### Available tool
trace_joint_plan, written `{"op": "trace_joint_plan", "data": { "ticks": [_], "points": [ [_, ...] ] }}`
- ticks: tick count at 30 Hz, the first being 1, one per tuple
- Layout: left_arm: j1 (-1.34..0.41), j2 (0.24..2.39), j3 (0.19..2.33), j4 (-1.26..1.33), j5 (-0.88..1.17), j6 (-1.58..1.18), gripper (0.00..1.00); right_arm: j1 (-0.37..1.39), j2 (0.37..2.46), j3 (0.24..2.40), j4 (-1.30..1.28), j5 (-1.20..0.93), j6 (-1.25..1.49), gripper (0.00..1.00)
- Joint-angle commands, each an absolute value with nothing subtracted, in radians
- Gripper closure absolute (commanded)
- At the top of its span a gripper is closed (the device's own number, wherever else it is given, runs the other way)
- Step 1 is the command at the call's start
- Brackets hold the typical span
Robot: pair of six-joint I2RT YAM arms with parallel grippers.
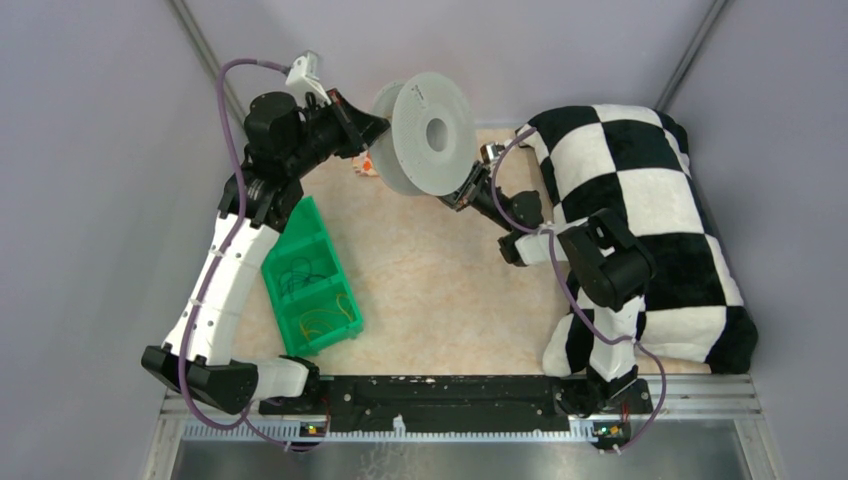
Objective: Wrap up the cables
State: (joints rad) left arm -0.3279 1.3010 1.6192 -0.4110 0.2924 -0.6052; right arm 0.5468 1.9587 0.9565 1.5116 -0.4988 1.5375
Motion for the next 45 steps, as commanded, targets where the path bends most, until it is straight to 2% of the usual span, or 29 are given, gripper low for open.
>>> {"op": "trace_joint_plan", "data": {
  "ticks": [1, 17, 22, 25, 28, 35, 45],
  "points": [
    [-0.318, 1.262, 1.622, -0.301, 0.276, -0.638, 1.0, 0.541, 1.93, 0.921, 1.724, -0.513, 1.498, 1.0],
    [-0.299, 1.239, 1.511, -0.248, 0.237, -0.647, 1.0, 0.549, 1.784, 0.664, 1.656, -0.578, 1.411, 1.0],
    [-0.3, 1.218, 1.443, -0.219, 0.152, -0.663, 1.0, 0.601, 1.612, 0.649, 1.302, -0.552, 1.202, 1.0],
    [-0.306, 1.202, 1.391, -0.203, 0.076, -0.68, 1.0, 0.672, 1.486, 0.693, 0.955, -0.472, 1.0, 1.0],
    [-0.313, 1.192, 1.352, -0.198, 0.025, -0.686, 1.0, 0.733, 1.405, 0.742, 0.739, -0.378, 0.862, 1.0],
    [-0.346, 1.186, 1.306, -0.186, -0.039, -0.653, 1.0, 0.827, 1.37, 0.88, 0.462, -0.281, 0.7, 1.0],
    [-0.441, 1.142, 1.256, -0.14, -0.119, -0.436, 1.0, 0.853, 1.399, 1.075, 0.226, -0.312, 0.637, 1.0]
  ]
}}
